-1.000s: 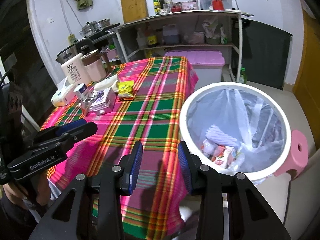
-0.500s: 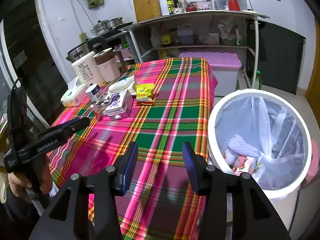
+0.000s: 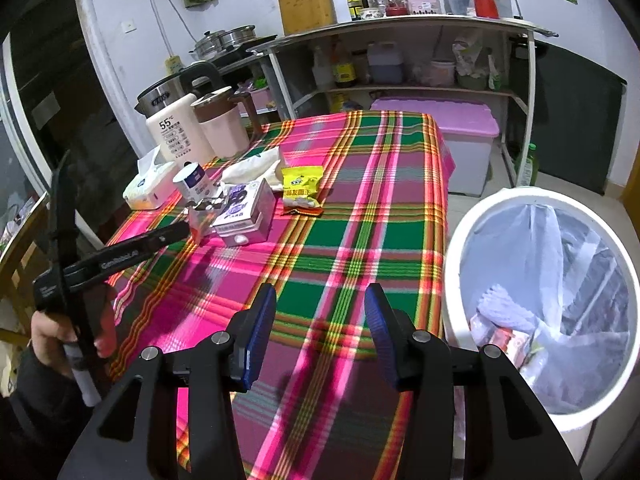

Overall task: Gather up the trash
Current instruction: 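Grasp the orange-lidded cup with the left gripper while the right gripper grasps the purple milk carton, then carry the cup and purple carton over the white bin, then open both grippers to drop the cup and carton into the bin, then move both tools back from the bin toward the table, then grasp the white paper cup with the left gripper while the right gripper grasps the yellow snack packet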

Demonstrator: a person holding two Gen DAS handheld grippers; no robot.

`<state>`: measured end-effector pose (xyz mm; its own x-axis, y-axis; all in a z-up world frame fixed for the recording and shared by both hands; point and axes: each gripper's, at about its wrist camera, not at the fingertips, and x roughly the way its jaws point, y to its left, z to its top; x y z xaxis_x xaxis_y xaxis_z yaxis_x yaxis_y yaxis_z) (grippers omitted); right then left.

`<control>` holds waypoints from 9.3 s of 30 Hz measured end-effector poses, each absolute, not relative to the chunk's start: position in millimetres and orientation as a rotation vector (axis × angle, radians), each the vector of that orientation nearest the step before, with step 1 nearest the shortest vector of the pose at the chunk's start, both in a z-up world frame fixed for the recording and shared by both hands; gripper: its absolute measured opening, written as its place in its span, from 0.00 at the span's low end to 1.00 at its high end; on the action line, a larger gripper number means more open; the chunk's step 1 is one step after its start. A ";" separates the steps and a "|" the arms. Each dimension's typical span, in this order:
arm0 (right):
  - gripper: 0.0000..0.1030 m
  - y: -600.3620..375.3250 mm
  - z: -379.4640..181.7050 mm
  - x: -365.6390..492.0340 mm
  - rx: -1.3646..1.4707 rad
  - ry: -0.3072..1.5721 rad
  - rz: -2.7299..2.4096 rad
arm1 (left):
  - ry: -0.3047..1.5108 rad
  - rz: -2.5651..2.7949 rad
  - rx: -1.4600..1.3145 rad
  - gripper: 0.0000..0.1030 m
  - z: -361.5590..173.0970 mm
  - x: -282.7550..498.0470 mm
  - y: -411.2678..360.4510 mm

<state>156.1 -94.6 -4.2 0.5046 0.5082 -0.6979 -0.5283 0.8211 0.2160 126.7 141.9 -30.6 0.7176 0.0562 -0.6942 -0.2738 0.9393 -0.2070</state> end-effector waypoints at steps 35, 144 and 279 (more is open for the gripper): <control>0.52 2.3 -13.9 183.9 -0.134 0.838 0.717 | 0.740 0.134 -0.381 0.47 -42.6 131.3 178.1; 0.54 -242.8 -2.4 146.3 0.089 0.795 0.271 | 0.771 -0.299 -0.111 0.47 2.8 159.6 -77.9; 0.55 21.5 -54.5 273.8 -0.090 0.930 0.539 | 0.771 0.258 -0.318 0.61 -34.5 198.2 223.5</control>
